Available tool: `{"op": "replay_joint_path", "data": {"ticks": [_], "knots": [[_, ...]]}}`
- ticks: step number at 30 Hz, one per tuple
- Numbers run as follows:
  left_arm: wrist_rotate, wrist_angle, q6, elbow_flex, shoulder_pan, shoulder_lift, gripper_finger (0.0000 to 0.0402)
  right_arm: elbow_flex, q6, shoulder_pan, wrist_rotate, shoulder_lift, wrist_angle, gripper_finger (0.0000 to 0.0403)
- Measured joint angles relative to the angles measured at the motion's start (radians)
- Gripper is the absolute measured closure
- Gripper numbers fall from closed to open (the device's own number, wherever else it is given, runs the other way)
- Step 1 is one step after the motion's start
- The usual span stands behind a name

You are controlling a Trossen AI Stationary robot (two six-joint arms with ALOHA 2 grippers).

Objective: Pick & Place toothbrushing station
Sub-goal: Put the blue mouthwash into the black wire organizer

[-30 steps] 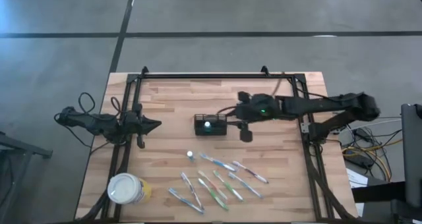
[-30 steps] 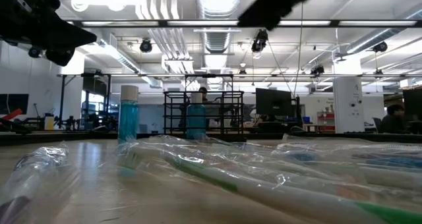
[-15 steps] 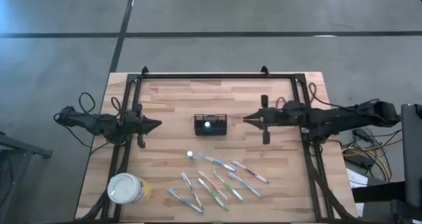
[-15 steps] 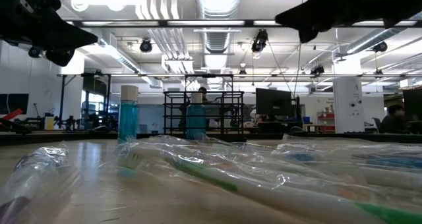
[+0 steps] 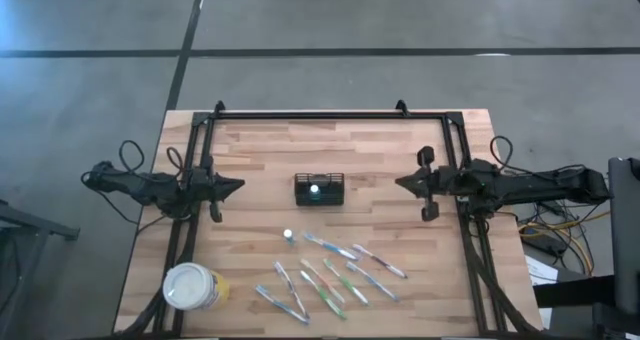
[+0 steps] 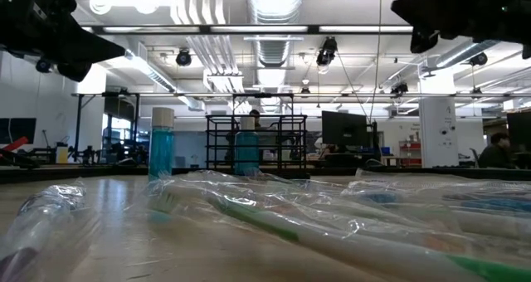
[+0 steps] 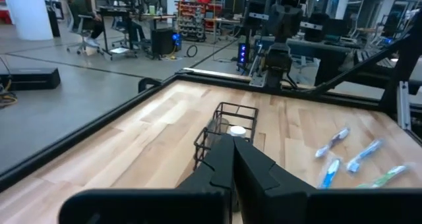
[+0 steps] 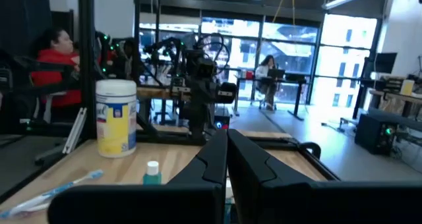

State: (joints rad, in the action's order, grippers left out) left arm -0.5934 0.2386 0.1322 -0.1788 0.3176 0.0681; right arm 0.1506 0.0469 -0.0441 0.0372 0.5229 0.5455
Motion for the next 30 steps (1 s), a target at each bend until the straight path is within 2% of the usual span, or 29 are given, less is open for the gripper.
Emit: {"op": "replay_joint_path", "data": {"ticks": [4, 10, 14, 17, 23, 27, 30], "knots": [[-0.005, 0.002, -0.004, -0.016, 0.0, 0.0, 0.0397, -0.052, 0.005, 0.0, -0.003, -0.022, 0.049, 0.0394], [-0.123, 0.002, -0.052, -0.037, 0.0, 0.0, 0.0397, -0.142, 0.007, 0.0, -0.003, -0.027, 0.157, 0.0394], [-0.115, 0.007, -0.077, -0.05, 0.0, 0.006, 0.0397, -0.142, 0.01, 0.0, -0.003, -0.031, 0.149, 0.0394], [-0.066, 0.013, -0.08, -0.065, 0.0, 0.046, 0.0399, -0.142, 0.015, 0.0, -0.003, -0.032, 0.152, 0.0394], [-0.037, 0.01, -0.052, -0.184, 0.0, 0.278, 0.04, -0.142, 0.074, 0.0, -0.012, -0.031, 0.185, 0.0394], [0.037, 0.066, -0.075, -0.335, -0.002, 0.496, 0.04, -0.142, 0.07, 0.0, -0.013, -0.031, 0.185, 0.0394], [0.106, 0.182, -0.072, -0.485, -0.002, 0.65, 0.0399, -0.142, 0.07, 0.0, -0.013, -0.031, 0.186, 0.0394]]}}
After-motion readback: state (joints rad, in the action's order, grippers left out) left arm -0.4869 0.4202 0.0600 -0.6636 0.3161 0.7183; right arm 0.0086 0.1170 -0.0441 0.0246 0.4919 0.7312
